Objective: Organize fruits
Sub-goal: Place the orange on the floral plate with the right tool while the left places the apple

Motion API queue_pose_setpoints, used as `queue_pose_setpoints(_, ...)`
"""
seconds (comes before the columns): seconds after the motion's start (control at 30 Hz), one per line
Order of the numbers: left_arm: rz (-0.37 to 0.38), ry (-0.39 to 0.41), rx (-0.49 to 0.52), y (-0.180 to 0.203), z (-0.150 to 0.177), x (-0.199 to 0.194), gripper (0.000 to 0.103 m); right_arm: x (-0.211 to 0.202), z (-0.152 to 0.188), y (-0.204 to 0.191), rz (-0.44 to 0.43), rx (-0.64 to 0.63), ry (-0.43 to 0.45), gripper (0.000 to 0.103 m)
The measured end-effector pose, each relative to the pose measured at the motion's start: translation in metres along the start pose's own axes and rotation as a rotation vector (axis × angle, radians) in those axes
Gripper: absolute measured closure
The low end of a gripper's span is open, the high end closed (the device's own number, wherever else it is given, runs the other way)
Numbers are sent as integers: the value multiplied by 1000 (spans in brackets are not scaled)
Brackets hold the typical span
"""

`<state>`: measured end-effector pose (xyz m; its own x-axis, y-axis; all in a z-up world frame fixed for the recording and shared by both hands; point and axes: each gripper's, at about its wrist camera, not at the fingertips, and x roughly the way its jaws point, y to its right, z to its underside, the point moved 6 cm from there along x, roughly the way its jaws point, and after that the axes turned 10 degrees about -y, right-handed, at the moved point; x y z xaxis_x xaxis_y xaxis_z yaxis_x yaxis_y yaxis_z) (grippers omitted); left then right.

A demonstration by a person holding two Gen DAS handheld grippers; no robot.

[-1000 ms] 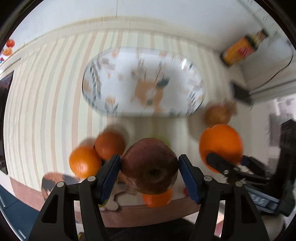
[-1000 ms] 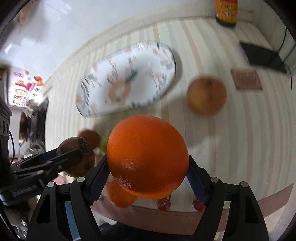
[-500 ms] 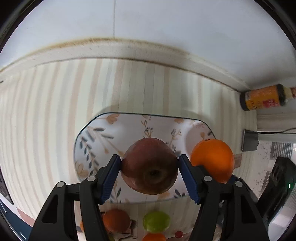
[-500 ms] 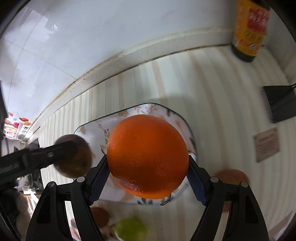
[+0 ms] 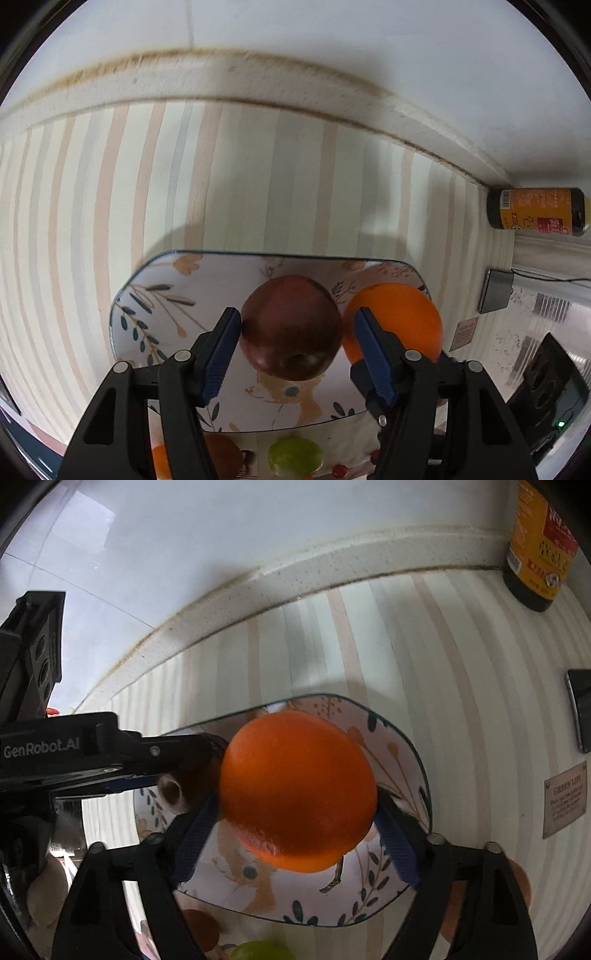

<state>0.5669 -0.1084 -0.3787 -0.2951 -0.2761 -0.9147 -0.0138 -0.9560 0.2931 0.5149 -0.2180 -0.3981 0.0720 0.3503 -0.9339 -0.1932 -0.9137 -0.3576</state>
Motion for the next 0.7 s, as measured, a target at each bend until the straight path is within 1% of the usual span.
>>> queue_pose_setpoints(0.03, -14, 10, 11, 2, -1, -3, 40, -4, -1, -1, 2, -2, 9, 6)
queue_pose_setpoints(0.1, -35, 35, 34, 6, 0, -11, 40, -9, -2, -3, 12, -5, 11, 6)
queue_pose_setpoints(0.17, -46, 62, 43, 6, 3, -20, 35, -14, -5, -1, 20, 4, 10, 6)
queue_pose_setpoints(0.23, -60, 92, 55, 6, 8, -29, 15, -18, -2, 0, 29, 9, 6, 5)
queue_pose_setpoints(0.33, -114, 135, 63, 1, 22, -41, 15, -29, 4, 4, 69, 18, 12, 5)
queue_pose_setpoints(0.4, -146, 167, 67, -3, 34, -48, 15, -38, 10, 6, 127, 6, 14, 5)
queue_pose_setpoints(0.47, -185, 215, 62, -9, 50, -56, 15, -47, 18, 3, 178, -28, 23, 5)
queue_pose_setpoints(0.53, -214, 245, 58, -13, 65, -61, 15, -54, 26, 3, 213, -48, 25, 5)
queue_pose_setpoints(0.63, -246, 287, 52, -20, 93, -67, 15, -67, 43, 1, 213, -57, 17, 5)
queue_pose_setpoints(0.7, -255, 304, 53, -21, 108, -69, 15, -76, 56, 0, 221, -61, 24, 5)
